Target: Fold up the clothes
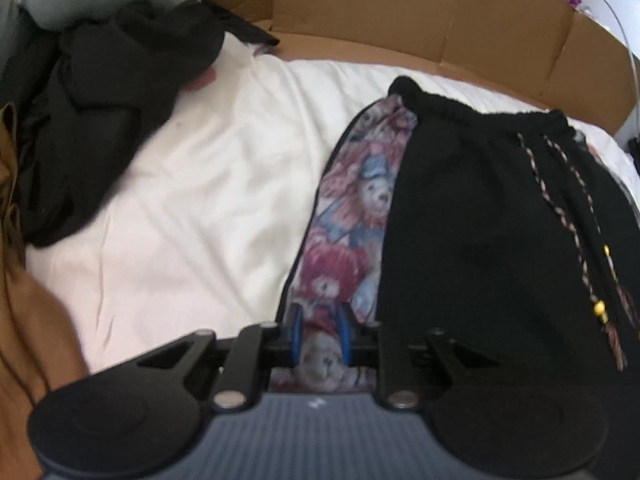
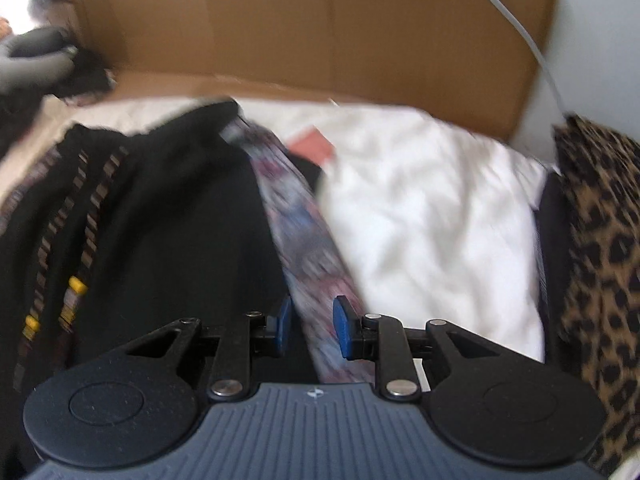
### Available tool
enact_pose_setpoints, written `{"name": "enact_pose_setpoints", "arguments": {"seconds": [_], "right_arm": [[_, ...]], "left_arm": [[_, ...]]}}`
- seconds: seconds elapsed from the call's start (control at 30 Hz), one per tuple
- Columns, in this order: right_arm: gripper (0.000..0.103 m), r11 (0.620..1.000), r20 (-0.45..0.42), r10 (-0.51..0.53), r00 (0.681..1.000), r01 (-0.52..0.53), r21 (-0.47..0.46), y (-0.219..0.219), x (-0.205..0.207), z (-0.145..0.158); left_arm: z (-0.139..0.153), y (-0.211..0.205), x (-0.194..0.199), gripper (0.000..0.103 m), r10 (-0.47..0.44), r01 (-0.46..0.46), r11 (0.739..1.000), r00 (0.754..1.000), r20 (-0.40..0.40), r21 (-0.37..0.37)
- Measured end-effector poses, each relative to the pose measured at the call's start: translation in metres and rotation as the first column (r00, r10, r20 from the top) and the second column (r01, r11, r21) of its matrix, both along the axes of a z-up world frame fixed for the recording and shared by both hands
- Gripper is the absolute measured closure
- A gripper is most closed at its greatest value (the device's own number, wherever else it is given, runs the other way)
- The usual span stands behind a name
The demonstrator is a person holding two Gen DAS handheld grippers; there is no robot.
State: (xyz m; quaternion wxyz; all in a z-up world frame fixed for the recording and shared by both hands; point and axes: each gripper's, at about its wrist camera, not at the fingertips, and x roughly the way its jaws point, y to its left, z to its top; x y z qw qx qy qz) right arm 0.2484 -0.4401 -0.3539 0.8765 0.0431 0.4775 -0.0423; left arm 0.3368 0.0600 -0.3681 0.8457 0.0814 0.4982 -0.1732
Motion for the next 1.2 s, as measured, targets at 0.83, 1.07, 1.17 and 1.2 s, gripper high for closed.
{"name": "enact_pose_setpoints", "arguments": {"seconds": [0.83, 1.07, 1.17, 1.2], "right_arm": [[0.073, 0.998, 0.039, -0.037, 0.999, 0.035, 0.056, 0.014, -0.003, -0.004], [0.067, 0.996, -0.026, -0.049, 0.998, 0.051, 0.074, 0.014, -0.045, -0.011], [0.063, 0.995, -0.052, -0.063, 0.997, 0.067, 0.076, 0.017, -0.064, -0.008], [0.061, 0.996, -0.065, -0.049, 0.997, 0.054, 0.071, 0.021, -0.069, -0.006]], "left_arm": [[-0.002, -0.026, 0.027, 0.083, -0.006, 0.008, 0.999, 0.999, 0.047, -0.045], [0.003, -0.024, 0.003, 0.064, -0.057, 0.058, 0.998, 0.998, -0.006, 0.022], [0.009, -0.021, -0.006, 0.060, -0.061, 0.063, 0.997, 0.998, -0.033, 0.053], [0.012, -0.019, -0.009, 0.058, -0.054, 0.056, 0.997, 0.998, -0.043, 0.056]]}}
